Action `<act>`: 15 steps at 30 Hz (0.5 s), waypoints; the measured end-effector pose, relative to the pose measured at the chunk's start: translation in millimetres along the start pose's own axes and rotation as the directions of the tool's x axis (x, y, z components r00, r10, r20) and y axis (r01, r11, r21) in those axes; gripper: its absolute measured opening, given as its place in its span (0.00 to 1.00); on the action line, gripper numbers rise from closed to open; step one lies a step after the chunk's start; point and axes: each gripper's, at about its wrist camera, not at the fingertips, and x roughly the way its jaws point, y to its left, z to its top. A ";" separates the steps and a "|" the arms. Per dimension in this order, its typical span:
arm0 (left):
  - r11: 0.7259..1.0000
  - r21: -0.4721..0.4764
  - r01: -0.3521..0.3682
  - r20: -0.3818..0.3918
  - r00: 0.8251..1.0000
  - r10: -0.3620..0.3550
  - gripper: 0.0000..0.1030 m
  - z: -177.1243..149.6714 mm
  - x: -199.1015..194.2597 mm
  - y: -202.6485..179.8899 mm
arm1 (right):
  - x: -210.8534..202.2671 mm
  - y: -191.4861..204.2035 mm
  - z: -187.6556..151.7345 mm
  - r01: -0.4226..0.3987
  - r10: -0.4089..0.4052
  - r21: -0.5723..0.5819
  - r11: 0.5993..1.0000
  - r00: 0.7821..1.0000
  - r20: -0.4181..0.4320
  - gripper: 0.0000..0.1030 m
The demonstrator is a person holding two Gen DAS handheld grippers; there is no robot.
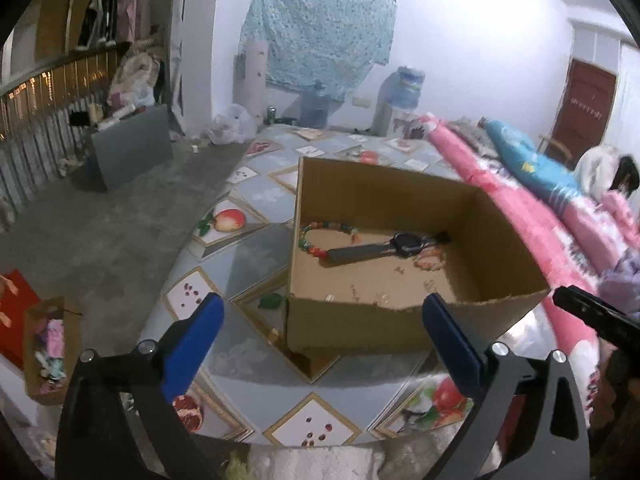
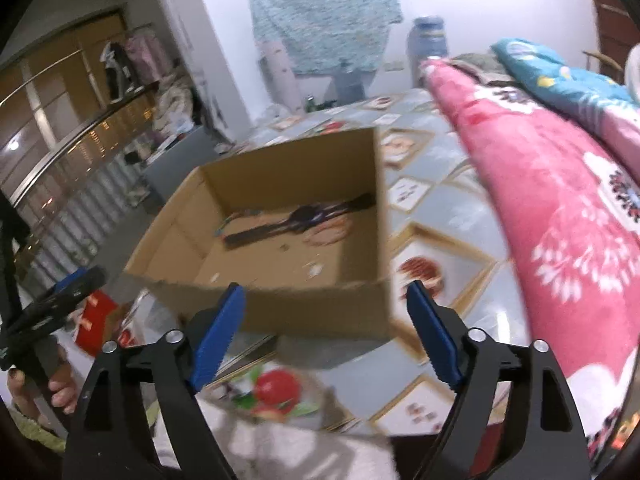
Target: Organize jewelry
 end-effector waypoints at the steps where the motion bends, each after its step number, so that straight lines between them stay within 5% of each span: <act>1: 1.000 0.005 -0.023 0.000 1.000 0.023 0.95 -1.4 0.4 -3.3 | 1.8 6.7 -2.8 -0.004 0.004 -0.006 1.000 1.000 -0.006 0.80; 8: 0.993 0.072 -0.089 0.005 0.996 0.088 0.94 -2.4 4.8 -21.1 | 17.9 46.3 -7.3 0.079 -0.080 -0.061 0.995 0.997 -0.011 0.84; 15: 0.996 0.058 -0.074 -0.114 0.990 0.080 0.94 -13.8 27.4 -28.1 | 31.2 61.7 -8.6 0.111 -0.115 -0.088 0.990 0.992 -0.045 0.86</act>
